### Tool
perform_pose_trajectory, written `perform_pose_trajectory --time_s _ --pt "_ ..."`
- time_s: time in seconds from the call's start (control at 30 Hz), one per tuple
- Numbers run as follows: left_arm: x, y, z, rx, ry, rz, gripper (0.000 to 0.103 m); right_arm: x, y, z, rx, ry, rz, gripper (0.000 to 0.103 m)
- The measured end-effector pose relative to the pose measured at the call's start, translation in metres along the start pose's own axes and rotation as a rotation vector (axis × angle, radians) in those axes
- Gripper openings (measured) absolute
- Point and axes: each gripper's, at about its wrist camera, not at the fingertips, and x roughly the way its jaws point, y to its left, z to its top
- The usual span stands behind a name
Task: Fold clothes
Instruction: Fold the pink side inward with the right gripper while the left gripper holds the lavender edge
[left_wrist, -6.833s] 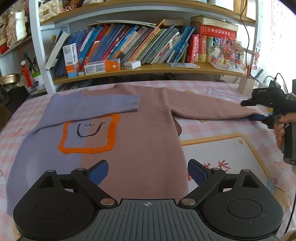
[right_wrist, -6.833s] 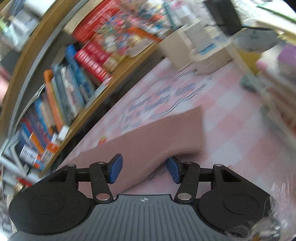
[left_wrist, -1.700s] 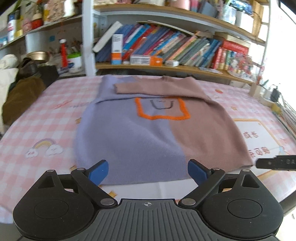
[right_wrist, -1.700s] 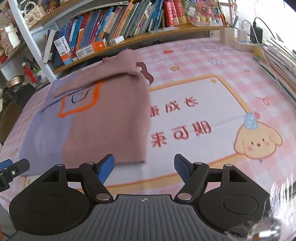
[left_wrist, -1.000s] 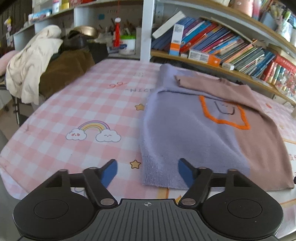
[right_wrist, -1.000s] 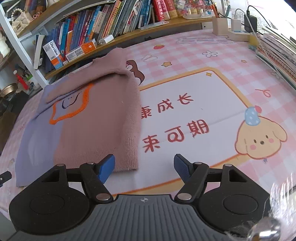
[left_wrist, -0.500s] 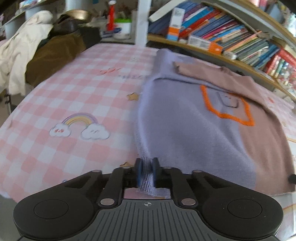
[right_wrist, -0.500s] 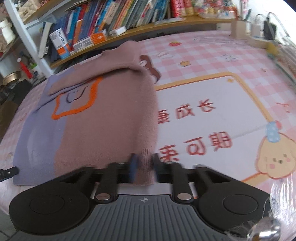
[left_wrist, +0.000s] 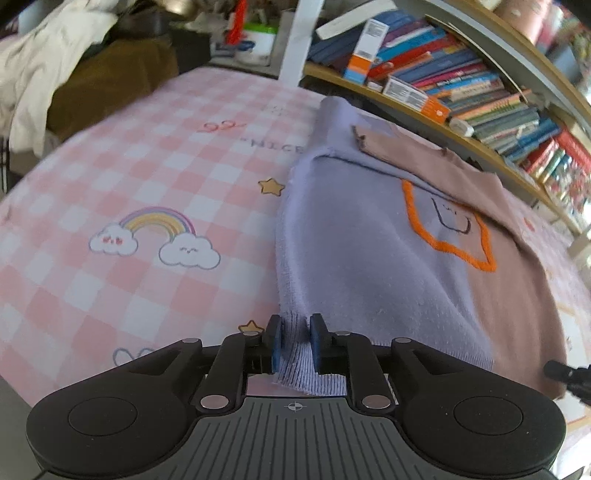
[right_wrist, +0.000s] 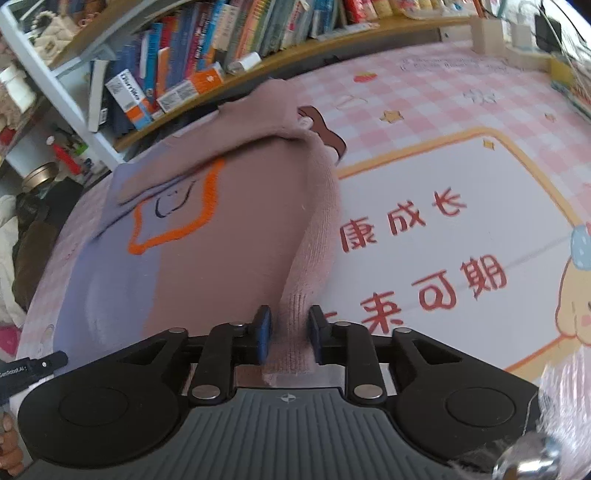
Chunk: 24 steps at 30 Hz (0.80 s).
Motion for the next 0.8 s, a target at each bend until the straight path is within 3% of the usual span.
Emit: perform_pose_trajectory --time_s 0.2,0.23,0.3,0.37,0.8 --pt "0.004 -0.002 0.003 -0.011 -0.005 -0.026 0.018 0.005 -0.001 0.000 0.010 -0.006 0.020 0.026" --pt "0.005 -0.002 0.003 -0.007 -0.004 -0.031 0.013 0.005 -0.002 0.001 0.007 -0.001 0.021 0.025" --pt "0.006 -0.002 0.004 -0.004 0.001 -0.039 0.008 0.006 -0.004 0.002 0.010 0.014 0.021 0.012" --pt "0.006 0.000 0.004 -0.003 0.010 -0.049 0.005 0.005 -0.009 0.003 0.034 0.027 0.024 0.010" --pt "-0.023 0.004 -0.007 -0.031 -0.008 -0.108 0.004 -0.034 -0.026 -0.009 0.103 0.004 0.071 0.009"
